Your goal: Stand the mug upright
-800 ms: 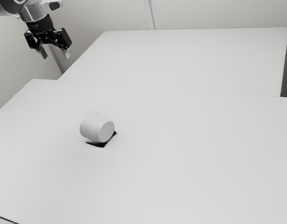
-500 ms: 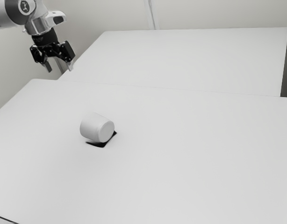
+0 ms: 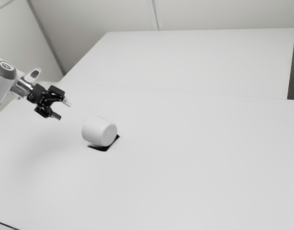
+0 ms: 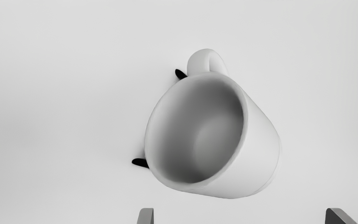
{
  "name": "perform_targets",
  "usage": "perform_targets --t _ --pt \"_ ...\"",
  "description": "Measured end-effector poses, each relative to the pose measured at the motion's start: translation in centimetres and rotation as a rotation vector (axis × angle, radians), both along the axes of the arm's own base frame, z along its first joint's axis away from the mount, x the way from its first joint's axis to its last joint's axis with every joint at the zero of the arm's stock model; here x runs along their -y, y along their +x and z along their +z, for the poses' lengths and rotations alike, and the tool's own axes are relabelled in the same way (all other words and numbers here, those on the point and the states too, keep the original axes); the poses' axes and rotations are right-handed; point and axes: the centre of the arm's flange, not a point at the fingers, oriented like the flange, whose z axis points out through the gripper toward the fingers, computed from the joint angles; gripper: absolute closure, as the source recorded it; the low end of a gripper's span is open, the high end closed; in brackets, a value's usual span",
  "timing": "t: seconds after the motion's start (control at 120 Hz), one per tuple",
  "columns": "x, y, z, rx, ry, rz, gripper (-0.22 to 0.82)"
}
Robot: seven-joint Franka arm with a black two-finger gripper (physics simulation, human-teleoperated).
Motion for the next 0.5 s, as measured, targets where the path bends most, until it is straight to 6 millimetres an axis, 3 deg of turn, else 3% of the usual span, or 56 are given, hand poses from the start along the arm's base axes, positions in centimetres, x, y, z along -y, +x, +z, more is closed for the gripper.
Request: perform_targets --t 0.067,0.4,0.5 --pt "-0.3 0.5 -2.3 0.050 -0.045 -0.020 0.00" --pt "-0.5 3.9 -9.9 0.200 -0.215 -0.167 0.00" --pt "0.4 4.3 -10.1 0.238 -0.260 -0.203 0.00"
